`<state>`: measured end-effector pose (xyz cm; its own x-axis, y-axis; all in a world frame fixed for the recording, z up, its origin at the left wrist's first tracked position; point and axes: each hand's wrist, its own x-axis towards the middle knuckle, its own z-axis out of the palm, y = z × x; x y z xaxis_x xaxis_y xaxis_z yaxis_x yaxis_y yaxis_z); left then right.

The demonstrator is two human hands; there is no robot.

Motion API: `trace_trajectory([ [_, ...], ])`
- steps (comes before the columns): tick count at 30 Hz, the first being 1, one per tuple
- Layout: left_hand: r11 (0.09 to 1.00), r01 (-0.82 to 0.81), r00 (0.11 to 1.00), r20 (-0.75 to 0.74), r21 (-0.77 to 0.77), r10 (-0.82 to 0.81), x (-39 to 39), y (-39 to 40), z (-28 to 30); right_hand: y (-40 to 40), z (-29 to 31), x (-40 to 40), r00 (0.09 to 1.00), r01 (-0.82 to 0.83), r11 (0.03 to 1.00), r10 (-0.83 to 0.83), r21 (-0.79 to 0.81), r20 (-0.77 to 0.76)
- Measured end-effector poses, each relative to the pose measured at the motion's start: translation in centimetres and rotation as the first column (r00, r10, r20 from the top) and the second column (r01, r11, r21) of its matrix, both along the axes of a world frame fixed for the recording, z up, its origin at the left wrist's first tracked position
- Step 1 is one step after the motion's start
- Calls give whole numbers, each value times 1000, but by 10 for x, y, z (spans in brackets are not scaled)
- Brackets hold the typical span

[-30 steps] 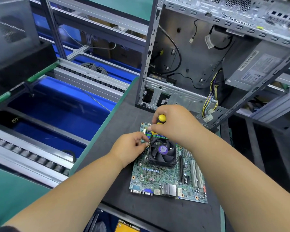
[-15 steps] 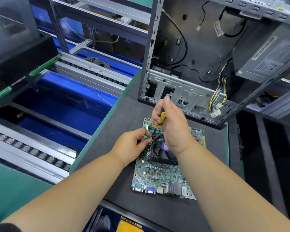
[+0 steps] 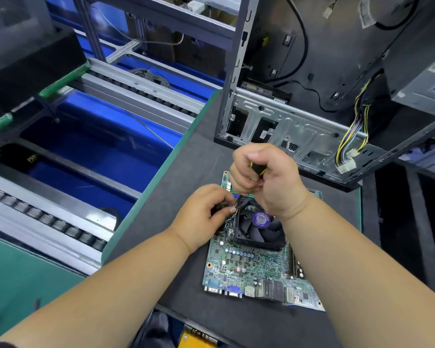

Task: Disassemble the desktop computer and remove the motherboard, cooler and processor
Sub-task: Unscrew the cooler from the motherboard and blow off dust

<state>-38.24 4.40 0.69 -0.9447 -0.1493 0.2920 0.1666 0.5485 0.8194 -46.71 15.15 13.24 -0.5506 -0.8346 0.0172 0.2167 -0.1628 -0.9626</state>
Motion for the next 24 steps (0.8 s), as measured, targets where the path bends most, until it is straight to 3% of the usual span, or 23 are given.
trace_trajectory([
  [4,1000,-8,999,37,-12,8,2,0,1,8,8,-2,998,-27,996,31,83,-53],
  [8,999,17,1000,13,-40,-17,1,0,4,9,7,11,967,242,954,-221,175,-131],
  [11,999,33,999,16,-37,-32,1,1,5,2,1,23,915,393,911,-375,124,-149],
  [16,999,29,999,38,-37,-28,1,1,6,-9,-7,34,881,439,899,-433,-15,-190],
  [19,999,22,999,25,-44,-21,1,0,4,-8,-8,22,927,366,929,-370,-57,-71],
  [24,1000,2,1000,26,-25,-1,2,1,3,-8,4,4,991,137,990,-137,34,-5],
])
